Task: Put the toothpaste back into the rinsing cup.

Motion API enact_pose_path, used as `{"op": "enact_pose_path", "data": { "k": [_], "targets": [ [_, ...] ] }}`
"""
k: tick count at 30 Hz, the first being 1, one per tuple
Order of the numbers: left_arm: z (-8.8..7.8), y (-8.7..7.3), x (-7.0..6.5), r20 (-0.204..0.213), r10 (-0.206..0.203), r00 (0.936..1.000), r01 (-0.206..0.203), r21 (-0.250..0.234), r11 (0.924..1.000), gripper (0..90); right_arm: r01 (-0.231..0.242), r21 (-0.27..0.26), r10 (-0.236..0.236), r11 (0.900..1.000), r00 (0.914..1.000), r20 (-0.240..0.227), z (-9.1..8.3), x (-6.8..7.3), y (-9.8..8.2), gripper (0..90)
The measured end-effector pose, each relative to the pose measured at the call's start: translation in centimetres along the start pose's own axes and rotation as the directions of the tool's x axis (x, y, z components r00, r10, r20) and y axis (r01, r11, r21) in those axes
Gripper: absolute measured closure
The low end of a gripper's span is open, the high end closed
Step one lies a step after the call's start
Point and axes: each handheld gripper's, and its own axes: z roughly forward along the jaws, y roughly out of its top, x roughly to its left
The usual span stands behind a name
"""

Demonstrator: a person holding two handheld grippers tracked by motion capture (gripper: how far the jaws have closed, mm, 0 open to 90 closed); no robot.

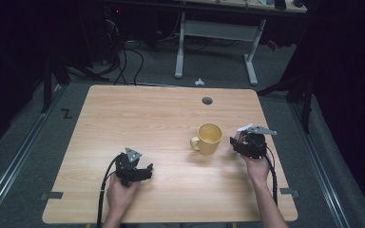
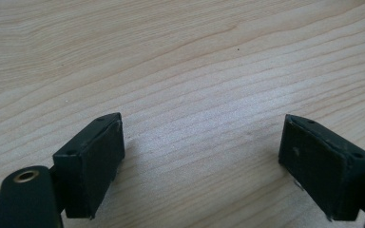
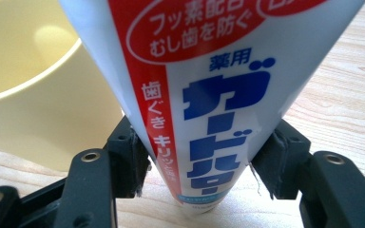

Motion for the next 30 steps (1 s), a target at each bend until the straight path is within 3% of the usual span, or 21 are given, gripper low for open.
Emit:
{"op": "enact_pose_path", "data": {
  "k": [9,22,26,30],
  "targets": [
    [0.0,0.0,0.0,-0.001,-0.001,1.0000,0.001,0.000,1.0000,15.7,0.026,0.002,-0.026,1.000,0.9996,-0.012,0.0,-0.2,0.0,44.7],
    [0.0,0.0,0.0,-0.001,0.000,1.0000,0.000,0.002,1.0000,15.7,0.015,-0.002,-0.015,1.000,0.9997,-0.021,-0.3,-0.5,-0.1,47.0],
    [0.0,0.0,0.0,0.000,0.000,1.0000,0.000,0.002,1.0000,15.7,-0.021,0.005,0.021,1.000,0.9979,-0.061,-0.6,-1.0,-0.1,48.0],
    [0.0,0.0,0.0,0.001,0.001,1.0000,-0.001,0.002,1.0000,15.7,-0.013,-0.001,0.012,1.000,0.9978,-0.065,-1.0,-1.2,-0.1,48.6]
  ]
}}
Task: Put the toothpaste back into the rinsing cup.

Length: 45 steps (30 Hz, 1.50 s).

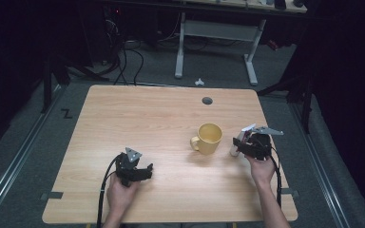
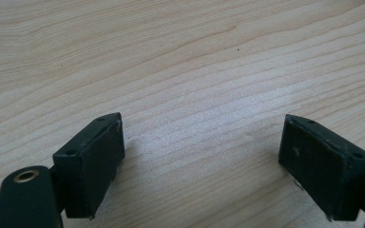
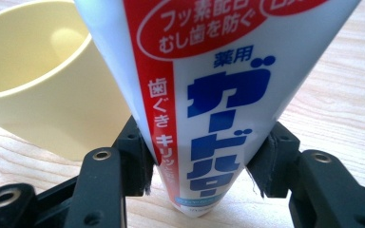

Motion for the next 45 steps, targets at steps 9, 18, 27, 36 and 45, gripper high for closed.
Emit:
{"op": "enact_pose_path", "data": {
  "k": [9,18,27,36,45],
  "targets": [
    [0.0,0.0,0.0,0.000,0.000,1.0000,0.000,0.000,1.0000,15.7,0.007,-0.031,-0.008,1.000,0.9995,-0.031,-1.3,0.1,0.3,48.9],
    [0.0,0.0,0.0,0.000,0.000,1.0000,0.000,0.000,1.0000,15.7,0.028,-0.058,-0.031,0.998,0.9981,-0.054,-2.2,0.6,0.5,49.1],
    [0.0,0.0,0.0,-0.001,0.000,1.0000,0.000,0.000,1.0000,15.7,0.053,-0.073,-0.058,0.996,0.9961,-0.066,-2.9,1.3,1.2,49.1],
    [0.0,0.0,0.0,-0.001,0.000,1.0000,0.000,0.000,1.0000,15.7,0.072,-0.079,-0.078,0.994,0.9941,-0.075,-3.4,1.7,1.3,49.2],
    [0.0,0.0,0.0,0.000,0.001,1.0000,-0.001,-0.001,1.0000,15.7,0.070,-0.088,-0.077,0.994,0.9938,-0.080,-3.8,1.6,1.5,49.3]
  ]
}}
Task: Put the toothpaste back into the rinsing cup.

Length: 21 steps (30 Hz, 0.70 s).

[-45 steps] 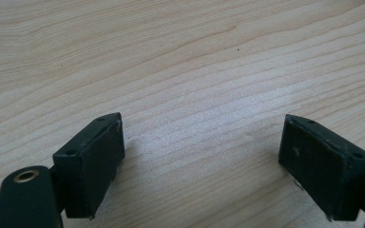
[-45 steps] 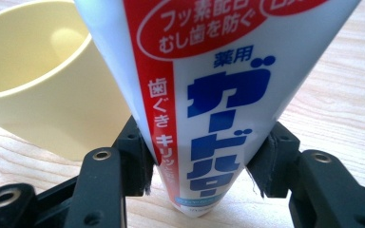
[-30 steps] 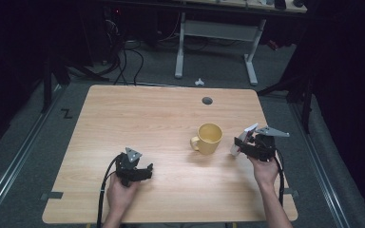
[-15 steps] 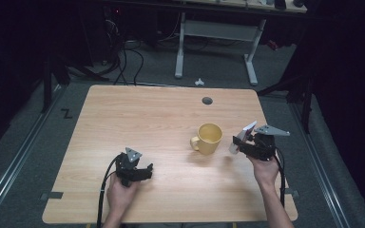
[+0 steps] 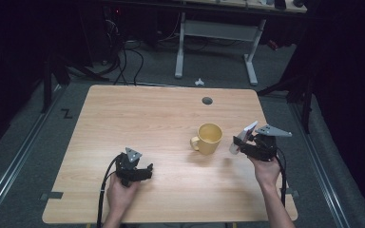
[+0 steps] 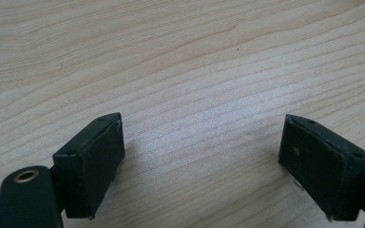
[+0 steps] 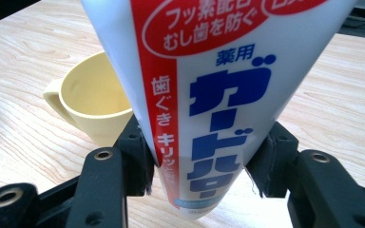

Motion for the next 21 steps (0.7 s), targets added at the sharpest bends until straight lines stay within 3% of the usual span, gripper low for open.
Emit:
{"op": "enact_pose_path", "data": {
  "k": [5,15,21],
  "targets": [
    [0.0,0.0,0.0,0.000,0.000,1.0000,0.000,0.000,1.0000,15.7,0.016,0.000,-0.016,1.000,0.9999,0.004,-0.4,0.0,0.7,49.7],
    [0.0,0.0,0.0,0.000,0.000,1.0000,0.000,0.000,1.0000,15.6,0.018,-0.025,-0.019,1.000,0.9992,-0.035,-1.5,0.0,2.3,50.4],
    [0.0,0.0,0.0,0.001,0.000,1.0000,0.000,0.000,1.0000,15.7,0.046,-0.032,-0.048,0.998,0.9978,-0.046,-1.9,0.5,2.9,50.8]
  ]
}}
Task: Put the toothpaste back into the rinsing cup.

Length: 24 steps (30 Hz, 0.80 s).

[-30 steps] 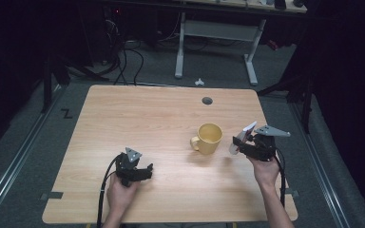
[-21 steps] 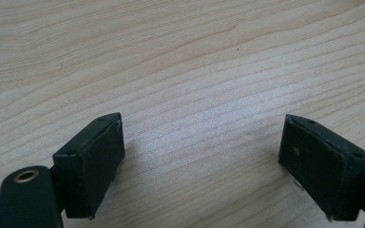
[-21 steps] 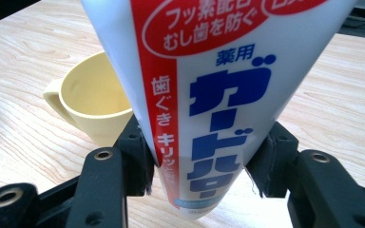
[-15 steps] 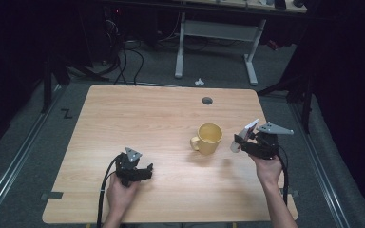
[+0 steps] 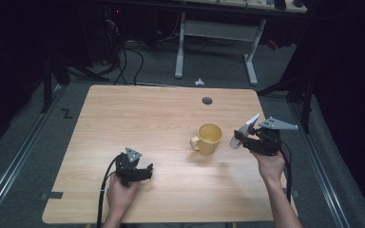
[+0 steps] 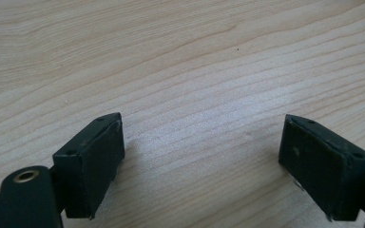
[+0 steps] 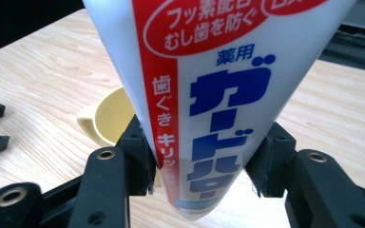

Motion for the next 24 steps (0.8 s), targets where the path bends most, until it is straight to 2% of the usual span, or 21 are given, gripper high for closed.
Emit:
{"op": "enact_pose_path", "data": {
  "k": [6,24],
  "targets": [
    [0.0,0.0,0.0,0.000,0.000,1.0000,0.000,0.000,1.0000,15.7,-0.011,-0.034,0.010,0.999,0.9998,-0.014,-0.5,0.1,1.1,51.2],
    [0.0,0.0,0.0,0.001,0.000,1.0000,0.000,0.000,1.0000,15.6,0.035,-0.071,-0.040,0.997,0.9975,-0.059,-0.5,1.3,3.8,51.1]
  ]
}}
